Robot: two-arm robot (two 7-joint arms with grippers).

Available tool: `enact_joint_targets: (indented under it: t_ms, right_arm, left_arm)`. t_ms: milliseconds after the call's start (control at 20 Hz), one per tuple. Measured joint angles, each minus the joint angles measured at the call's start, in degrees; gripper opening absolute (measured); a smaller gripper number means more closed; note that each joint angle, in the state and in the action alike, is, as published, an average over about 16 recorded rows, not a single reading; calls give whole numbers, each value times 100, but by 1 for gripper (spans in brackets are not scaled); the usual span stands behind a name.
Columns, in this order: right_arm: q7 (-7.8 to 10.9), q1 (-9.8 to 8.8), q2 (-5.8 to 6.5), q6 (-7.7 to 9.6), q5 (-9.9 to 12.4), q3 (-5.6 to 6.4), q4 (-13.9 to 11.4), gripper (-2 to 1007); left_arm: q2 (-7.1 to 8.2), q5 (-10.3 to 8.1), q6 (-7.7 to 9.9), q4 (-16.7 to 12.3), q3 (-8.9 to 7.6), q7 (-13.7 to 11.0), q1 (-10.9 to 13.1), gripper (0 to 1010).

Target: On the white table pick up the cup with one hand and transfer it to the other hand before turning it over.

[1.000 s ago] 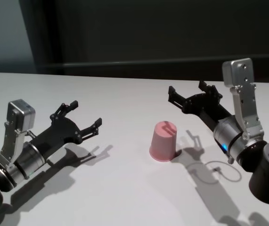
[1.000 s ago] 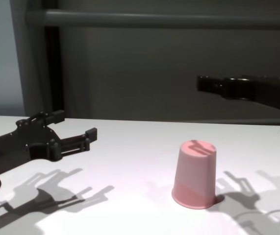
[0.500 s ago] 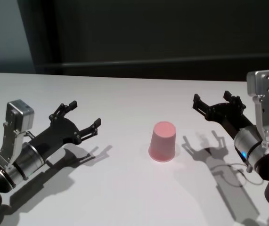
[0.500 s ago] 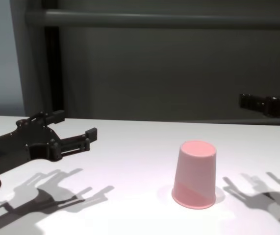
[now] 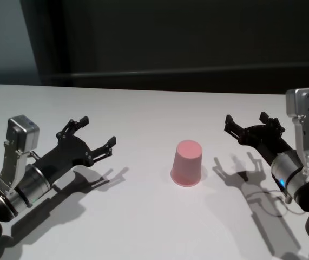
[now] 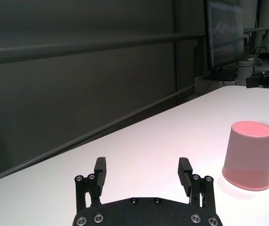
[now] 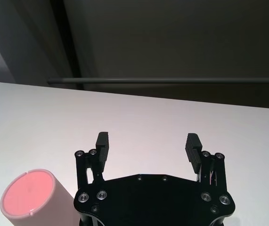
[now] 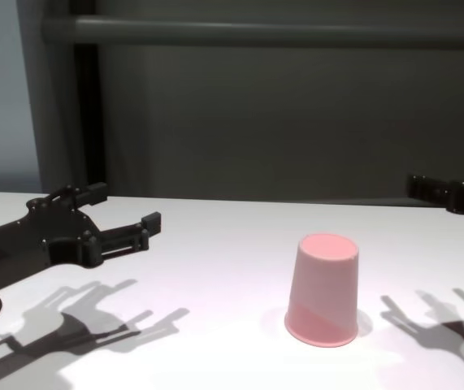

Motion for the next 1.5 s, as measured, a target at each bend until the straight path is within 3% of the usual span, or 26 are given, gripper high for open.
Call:
enact_joint_targets:
  t_ms: [1500]
  right_arm:
    - [0,44,7,29,8,-48,-16,1000]
  left_arm:
    - [0,0,0,0,0,0,0,1003]
